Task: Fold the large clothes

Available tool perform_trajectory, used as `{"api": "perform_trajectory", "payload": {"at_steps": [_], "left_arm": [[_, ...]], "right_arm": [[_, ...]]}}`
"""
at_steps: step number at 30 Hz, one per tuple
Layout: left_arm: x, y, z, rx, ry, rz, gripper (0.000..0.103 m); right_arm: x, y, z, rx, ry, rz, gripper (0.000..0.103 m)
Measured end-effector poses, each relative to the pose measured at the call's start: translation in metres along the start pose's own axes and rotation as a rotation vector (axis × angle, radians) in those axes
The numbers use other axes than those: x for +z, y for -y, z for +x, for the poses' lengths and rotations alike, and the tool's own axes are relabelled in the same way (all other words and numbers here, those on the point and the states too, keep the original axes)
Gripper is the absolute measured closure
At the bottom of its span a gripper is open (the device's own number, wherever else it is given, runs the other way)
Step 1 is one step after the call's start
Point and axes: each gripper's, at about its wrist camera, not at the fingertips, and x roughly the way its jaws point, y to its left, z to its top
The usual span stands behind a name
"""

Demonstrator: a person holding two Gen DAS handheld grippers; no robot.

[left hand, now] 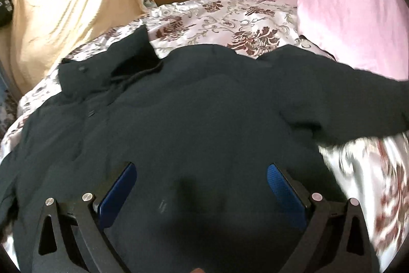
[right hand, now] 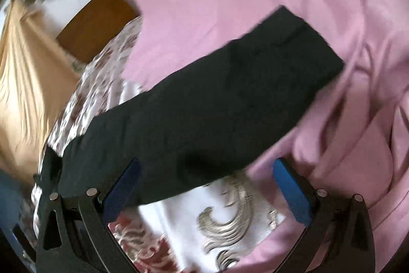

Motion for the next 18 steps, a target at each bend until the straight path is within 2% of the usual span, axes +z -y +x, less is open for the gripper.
{"api": "perform_trajectory", "payload": {"at_steps": [4,8,11,17,18], "left_arm": [[0.018,0.013,0.033,-0.012,-0.018,-0.027,0.0],[0.018,0.017,0.074,-0.02,-0.103,-0.059,0.0],[0.013,0.015,0.077,-0.036,-0.083,-0.076,0.0],[0.006,0.017,0.08,-0.023,-0.065,-0.062,0.0],[0.005,0.017,0.08,-0.021,-0.063,-0.059,0.0]], "right_arm": [[-0.005,0.014,0.01,0.02,0.011,0.101,0.005],[-0.007,0.025,0.017,0.063,0.062,0.209,0.01],[-0.007,0.027,0.023,0.049,0.105,0.239,0.021],[0.004,0.022,0.041,0.007,0.14,0.316,0.024],[0.007,0.021,0.043,0.007,0.147,0.329,0.029]]}}
